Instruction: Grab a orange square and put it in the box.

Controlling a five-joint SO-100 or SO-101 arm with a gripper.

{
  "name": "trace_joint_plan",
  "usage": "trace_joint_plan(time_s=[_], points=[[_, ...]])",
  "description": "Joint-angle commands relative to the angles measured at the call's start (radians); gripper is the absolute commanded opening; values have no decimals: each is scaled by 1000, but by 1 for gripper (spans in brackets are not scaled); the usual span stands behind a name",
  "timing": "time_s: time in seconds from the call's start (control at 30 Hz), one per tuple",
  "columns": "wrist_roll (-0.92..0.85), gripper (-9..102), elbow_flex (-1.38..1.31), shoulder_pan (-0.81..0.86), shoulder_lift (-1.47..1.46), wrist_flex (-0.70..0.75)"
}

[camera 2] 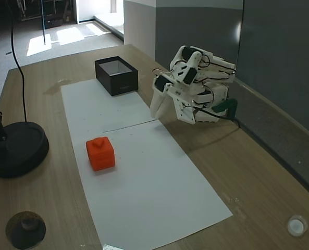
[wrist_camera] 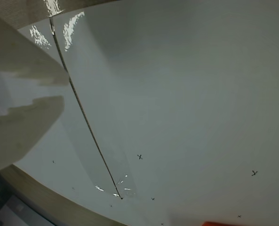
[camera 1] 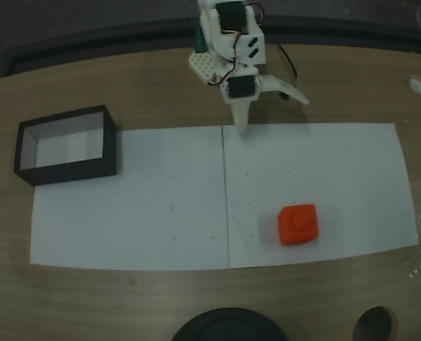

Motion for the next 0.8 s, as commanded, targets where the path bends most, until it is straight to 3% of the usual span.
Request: trace_joint_plan(time_s=[0.0,0.77], points=[[9,0,-57,2,23,8],[3,0,-57,-6,23,8]])
